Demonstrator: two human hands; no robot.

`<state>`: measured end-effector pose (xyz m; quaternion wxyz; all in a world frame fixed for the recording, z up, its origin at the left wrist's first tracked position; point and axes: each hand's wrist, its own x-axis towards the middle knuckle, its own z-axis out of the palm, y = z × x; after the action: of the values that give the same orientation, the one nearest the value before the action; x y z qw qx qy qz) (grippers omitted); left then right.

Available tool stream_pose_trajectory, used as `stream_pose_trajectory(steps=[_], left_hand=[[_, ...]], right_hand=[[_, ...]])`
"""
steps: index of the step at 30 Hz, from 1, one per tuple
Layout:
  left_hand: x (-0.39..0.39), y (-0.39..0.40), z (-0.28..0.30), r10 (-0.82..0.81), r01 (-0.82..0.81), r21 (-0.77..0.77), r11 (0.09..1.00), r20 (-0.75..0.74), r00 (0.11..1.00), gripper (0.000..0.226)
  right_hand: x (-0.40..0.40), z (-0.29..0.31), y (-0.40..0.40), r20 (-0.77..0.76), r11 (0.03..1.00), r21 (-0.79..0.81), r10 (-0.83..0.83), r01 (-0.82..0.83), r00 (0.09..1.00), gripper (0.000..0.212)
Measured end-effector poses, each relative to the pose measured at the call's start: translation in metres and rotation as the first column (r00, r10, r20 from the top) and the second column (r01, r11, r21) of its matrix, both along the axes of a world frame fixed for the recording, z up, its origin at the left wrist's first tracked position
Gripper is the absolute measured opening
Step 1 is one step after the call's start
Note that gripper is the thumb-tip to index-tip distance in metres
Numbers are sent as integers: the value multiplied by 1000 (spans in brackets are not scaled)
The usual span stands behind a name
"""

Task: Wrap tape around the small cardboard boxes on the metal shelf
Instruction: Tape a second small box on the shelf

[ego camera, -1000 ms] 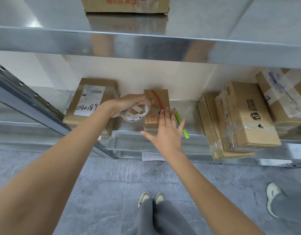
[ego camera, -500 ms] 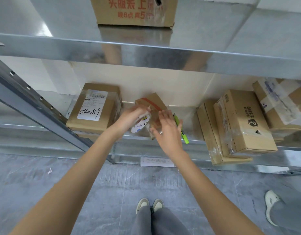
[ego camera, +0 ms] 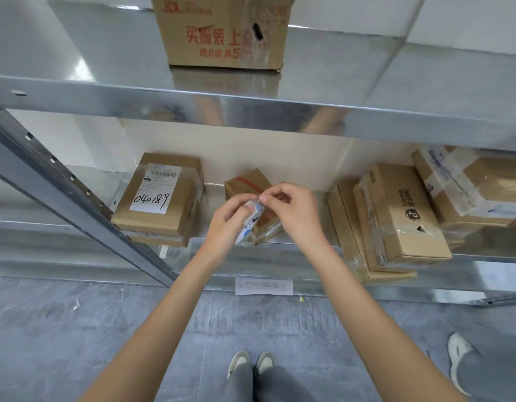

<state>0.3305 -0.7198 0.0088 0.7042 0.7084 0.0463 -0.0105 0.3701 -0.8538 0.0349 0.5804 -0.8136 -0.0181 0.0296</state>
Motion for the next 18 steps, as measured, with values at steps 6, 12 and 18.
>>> stream_pose_trajectory(steps=[6,12,18], left_hand=[[-7,-9,1,50,-49,-31,998,39,998,35],[-13,-15,-7,113,-113,19,993,-32,993,17],[-17,-23,-2,161,-164,82,983,43,986,7]], right_hand=[[-3,-1,6,118,988,-156,27,-8,993,11],[-8,-1,7,114,992,-123,-4,18,993,13],[-19,4,11,-27,985,123,-115,118,993,15]])
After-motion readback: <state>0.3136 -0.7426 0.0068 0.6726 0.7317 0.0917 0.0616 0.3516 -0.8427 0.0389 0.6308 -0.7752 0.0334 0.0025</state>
